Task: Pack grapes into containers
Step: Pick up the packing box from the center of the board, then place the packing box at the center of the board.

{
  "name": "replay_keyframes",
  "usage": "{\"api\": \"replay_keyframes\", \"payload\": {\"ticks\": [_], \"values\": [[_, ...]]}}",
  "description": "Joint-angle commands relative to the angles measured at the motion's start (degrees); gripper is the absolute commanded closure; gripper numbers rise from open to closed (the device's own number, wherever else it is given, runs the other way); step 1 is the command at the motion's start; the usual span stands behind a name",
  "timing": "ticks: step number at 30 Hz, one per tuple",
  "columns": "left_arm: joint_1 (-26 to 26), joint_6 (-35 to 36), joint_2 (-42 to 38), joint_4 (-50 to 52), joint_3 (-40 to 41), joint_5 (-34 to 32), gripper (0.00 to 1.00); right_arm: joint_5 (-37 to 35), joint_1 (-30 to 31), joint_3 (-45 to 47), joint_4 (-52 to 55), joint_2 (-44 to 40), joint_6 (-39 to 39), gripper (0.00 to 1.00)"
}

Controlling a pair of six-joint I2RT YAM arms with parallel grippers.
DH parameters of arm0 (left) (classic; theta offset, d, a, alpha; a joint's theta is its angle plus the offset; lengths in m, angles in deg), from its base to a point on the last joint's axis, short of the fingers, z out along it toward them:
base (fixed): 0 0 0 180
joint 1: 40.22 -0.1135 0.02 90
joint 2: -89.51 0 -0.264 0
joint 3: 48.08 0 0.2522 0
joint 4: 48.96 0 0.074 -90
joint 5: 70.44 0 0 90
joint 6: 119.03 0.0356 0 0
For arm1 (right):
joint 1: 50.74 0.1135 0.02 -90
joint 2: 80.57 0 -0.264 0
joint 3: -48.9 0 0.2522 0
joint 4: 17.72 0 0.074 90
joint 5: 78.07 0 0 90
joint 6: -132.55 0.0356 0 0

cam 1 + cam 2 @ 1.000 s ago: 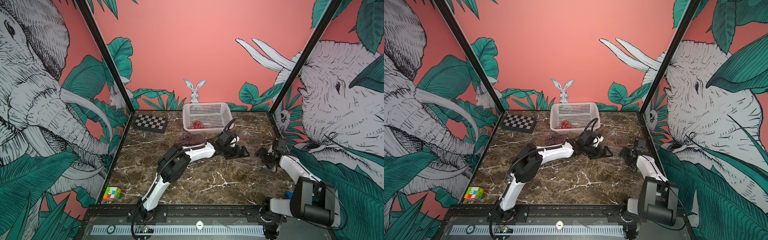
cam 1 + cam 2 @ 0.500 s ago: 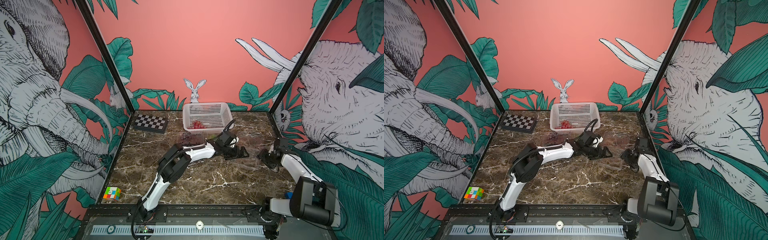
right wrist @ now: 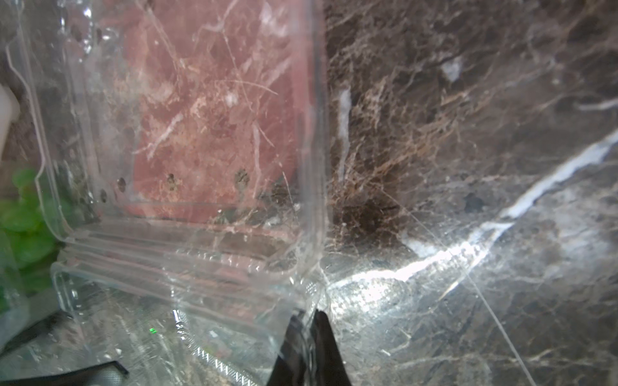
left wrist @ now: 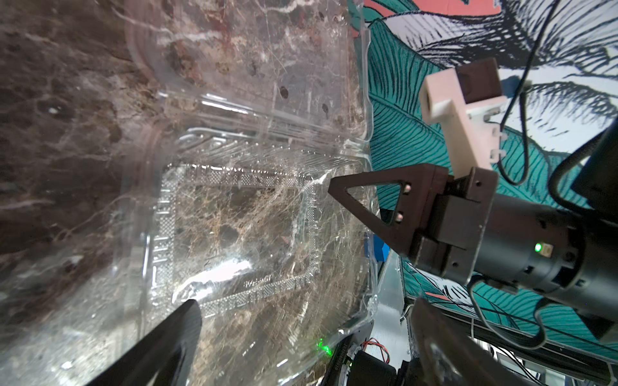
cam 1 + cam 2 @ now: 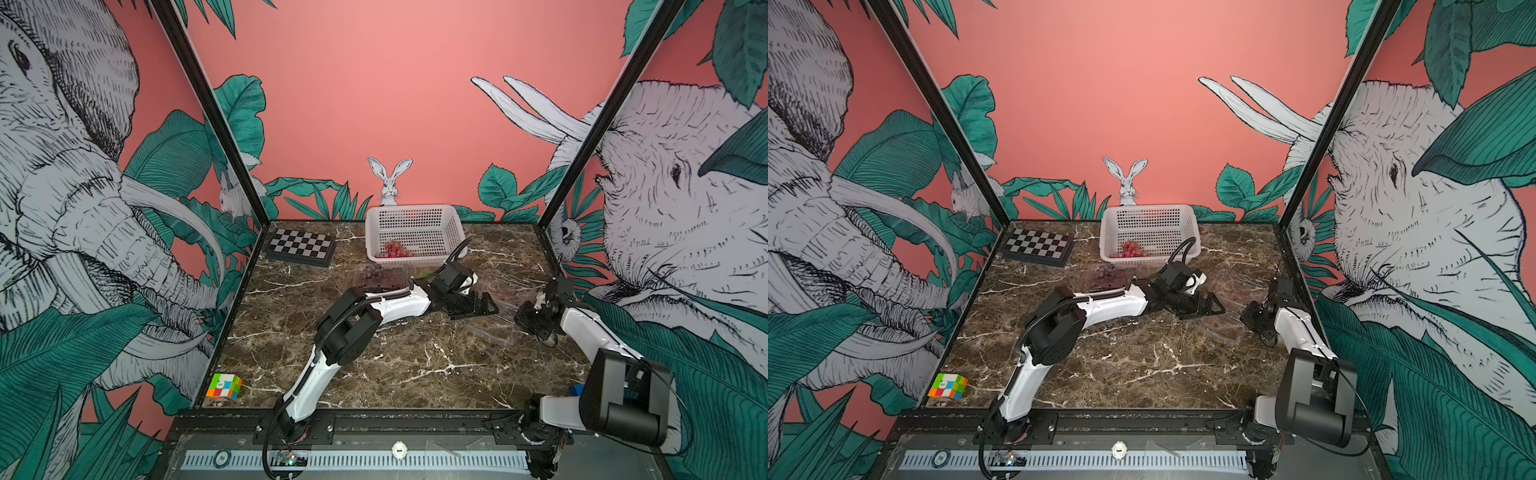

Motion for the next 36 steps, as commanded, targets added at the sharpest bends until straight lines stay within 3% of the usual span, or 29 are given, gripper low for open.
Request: {"api": "replay_keyframes", "payload": {"ticks": [1,14,22,27,31,36], "values": [[-0.45,0.33,-0.23,1.43,-2.07,0.09,0.01,0.03,-0.15,-1.92,-1.24,0.0,-0.1,0.98],[-4.8,5.55,-7.36,10.83,-9.08,-0.35,0.01,-1.44,0.07,-6.87,-12.84,1.49,-1.16,0.97],[-9.23,8.57,-12.19,14.42,-9.3,-2.03,0.01,-0.1,1.48,-16.6,-15.63,12.72,-8.91,0.97],[-11.21,8.04,-14.16,13.51,-5.92,-1.94,0.01,0.9,3.51,-24.11,-11.64,22.18,-16.58,0.95],[-11.88,8.43,-15.13,13.75,-4.28,-1.9,0.01,-3.73,5.93,-29.45,-7.64,26.97,-22.88,0.93],[-12.42,8.73,-15.95,13.89,-2.8,-1.86,0.01,-6.48,6.25,-32.3,-7.18,30.12,-24.62,0.92]]}}
